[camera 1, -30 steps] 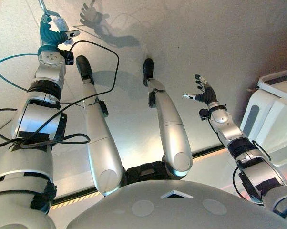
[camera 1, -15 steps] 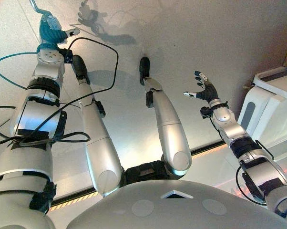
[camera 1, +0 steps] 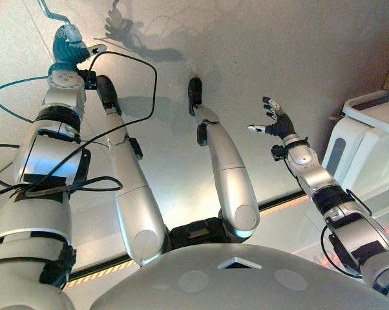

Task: Raise the hospital bed

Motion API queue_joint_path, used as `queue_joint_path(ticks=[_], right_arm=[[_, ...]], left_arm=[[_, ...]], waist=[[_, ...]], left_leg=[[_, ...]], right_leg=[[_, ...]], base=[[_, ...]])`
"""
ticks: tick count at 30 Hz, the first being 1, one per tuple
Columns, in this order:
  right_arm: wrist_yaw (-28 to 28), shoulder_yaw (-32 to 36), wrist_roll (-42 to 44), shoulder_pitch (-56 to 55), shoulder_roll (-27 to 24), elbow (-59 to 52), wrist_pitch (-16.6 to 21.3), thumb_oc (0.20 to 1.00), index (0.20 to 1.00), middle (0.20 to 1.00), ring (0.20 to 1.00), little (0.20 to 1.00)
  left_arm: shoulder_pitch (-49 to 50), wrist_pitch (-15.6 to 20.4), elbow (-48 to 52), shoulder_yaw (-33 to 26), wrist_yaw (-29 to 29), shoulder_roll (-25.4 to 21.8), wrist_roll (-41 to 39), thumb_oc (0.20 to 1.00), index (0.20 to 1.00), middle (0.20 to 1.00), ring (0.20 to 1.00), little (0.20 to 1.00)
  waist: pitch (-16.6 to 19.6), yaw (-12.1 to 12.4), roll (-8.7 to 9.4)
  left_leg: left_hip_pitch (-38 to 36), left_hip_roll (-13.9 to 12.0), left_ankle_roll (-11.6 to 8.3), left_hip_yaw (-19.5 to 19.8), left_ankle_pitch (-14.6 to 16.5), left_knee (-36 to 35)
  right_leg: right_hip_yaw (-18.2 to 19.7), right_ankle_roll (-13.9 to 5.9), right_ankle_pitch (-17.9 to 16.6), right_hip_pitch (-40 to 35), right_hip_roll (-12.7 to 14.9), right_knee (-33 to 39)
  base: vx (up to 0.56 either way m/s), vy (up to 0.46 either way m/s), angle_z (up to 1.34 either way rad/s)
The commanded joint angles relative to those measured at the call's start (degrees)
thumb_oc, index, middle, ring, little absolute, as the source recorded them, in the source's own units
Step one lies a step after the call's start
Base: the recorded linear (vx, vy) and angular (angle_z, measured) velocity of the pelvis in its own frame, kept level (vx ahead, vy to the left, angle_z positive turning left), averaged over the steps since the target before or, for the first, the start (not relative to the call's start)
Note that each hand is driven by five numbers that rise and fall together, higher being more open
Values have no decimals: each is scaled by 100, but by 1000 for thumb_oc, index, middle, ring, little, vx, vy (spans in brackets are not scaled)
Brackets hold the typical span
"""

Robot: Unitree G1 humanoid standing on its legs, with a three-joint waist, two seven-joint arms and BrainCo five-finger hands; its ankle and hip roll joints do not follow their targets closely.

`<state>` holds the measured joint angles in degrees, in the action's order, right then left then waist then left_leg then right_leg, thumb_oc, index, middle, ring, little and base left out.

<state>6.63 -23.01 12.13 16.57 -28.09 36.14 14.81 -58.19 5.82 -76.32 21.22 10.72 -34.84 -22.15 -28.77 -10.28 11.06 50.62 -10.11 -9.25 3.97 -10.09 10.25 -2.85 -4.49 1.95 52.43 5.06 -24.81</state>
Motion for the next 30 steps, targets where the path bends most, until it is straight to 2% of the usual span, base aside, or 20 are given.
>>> queue_joint_path(ticks=[1,8,9,30], right_arm=[[-33,55,231,-373,-341,-247,69,1000,1000,1000,1000,1000],[-72,37,236,-350,-362,-209,44,1000,1000,1000,1000,1000],[-90,26,248,-356,-371,-226,45,1000,1000,1000,1000,1000],[-164,-28,113,-434,-413,-197,61,1000,1000,1000,1000,1000]], left_arm=[[9,-36,-193,-84,-60,-98,-190,1000,1000,1000,1000,1000],[-2,-60,-231,-23,-124,-108,-120,1000,1000,1000,1000,1000],[-19,-42,-158,11,-142,-117,-161,209,209,209,209,209],[53,11,18,70,-116,-102,-20,200,200,200,200,200]], waist=[[112,73,335],[115,72,340],[123,61,351],[98,89,355]], left_leg=[[156,-239,-234,315,9,91],[136,-242,-225,304,7,58],[144,-239,-216,302,33,92],[176,-214,-206,303,53,102]], right_leg=[[282,-585,-744,153,304,656],[274,-587,-736,135,297,660],[293,-588,-719,143,284,642],[290,-589,-687,164,302,595]], base=[[56,7,0],[13,2,0],[0,0,0],[0,0,0]])
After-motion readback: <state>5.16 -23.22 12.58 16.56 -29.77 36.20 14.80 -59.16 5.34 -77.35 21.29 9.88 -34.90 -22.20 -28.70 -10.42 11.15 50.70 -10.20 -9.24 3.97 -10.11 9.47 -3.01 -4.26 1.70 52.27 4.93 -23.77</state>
